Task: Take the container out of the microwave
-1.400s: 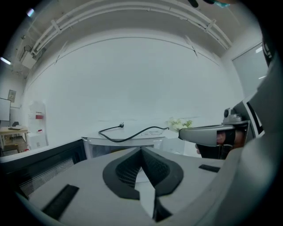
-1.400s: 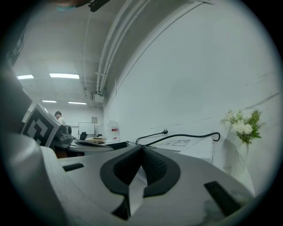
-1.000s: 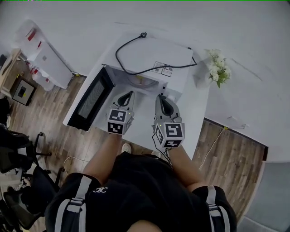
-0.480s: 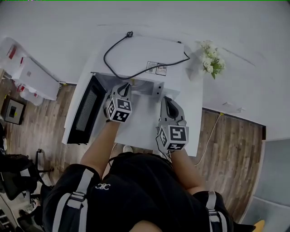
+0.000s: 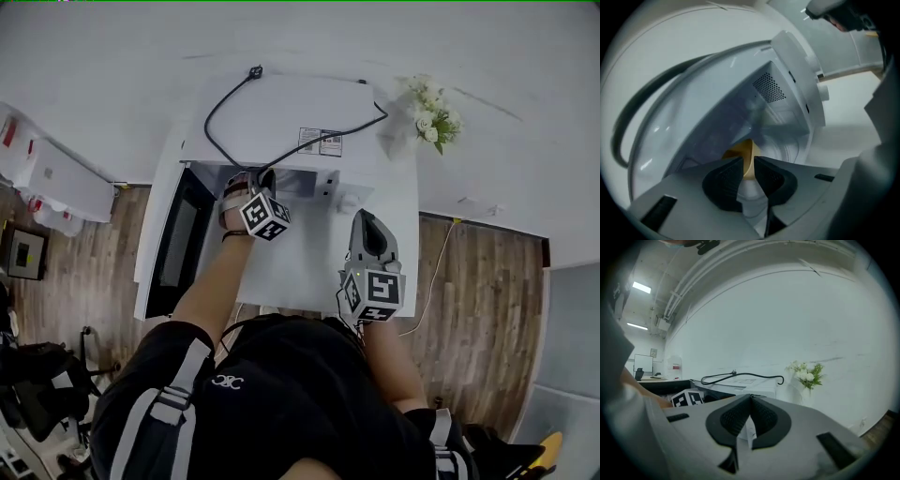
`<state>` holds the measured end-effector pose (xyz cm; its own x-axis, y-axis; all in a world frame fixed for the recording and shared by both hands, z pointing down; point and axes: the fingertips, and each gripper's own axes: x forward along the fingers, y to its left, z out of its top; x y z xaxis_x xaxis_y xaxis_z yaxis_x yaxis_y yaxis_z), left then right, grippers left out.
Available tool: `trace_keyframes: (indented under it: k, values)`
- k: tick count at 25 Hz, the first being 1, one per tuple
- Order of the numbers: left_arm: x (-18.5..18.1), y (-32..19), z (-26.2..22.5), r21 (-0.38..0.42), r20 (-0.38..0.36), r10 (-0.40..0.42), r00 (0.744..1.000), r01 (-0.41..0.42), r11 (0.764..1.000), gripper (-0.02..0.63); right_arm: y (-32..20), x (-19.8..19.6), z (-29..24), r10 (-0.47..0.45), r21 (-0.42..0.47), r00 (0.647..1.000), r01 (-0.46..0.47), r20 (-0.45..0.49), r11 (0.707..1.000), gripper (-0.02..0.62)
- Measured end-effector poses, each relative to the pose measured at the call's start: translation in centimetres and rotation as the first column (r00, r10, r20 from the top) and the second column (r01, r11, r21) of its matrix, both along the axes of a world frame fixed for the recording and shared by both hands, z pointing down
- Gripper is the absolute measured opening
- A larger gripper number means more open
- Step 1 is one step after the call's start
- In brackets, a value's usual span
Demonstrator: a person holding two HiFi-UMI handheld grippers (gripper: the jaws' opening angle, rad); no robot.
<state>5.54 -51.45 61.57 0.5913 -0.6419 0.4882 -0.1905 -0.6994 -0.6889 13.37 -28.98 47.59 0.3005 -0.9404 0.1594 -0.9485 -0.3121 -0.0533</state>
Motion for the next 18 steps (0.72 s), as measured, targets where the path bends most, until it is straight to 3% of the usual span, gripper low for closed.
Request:
trace_keyframes:
  k: [5,7,13,18]
  values:
    - [1.6,-1.4,2.0,0.042,0.091,0.016,0.996,-0.02,0.999,0.103,1.0,0.2,0.4,0.04,-0.013,0.999,-0.04,-0.009,0.999,0.004]
    - [1.8,-2.1,2.3,0.032,0.092,-0.006,0.996,0.003,0.999,0.141,1.7,0.4,0.3,0.056,-0.011,0.998,-0.056,-0.02,0.998,0.005]
    - [2.3,-3.6,4.2,-0.005,0.161,-0.011,0.987,0.012,1.0,0.141,2.9,1.4,0.1,0.094,-0.011,0.995,-0.095,-0.027,0.995,0.005]
    - [2.2,-4.3,5.1,-0.038,0.209,-0.009,0.978,0.018,0.999,0.076,3.1,1.4,0.2,0.086,-0.01,0.996,-0.086,-0.03,0.996,0.005]
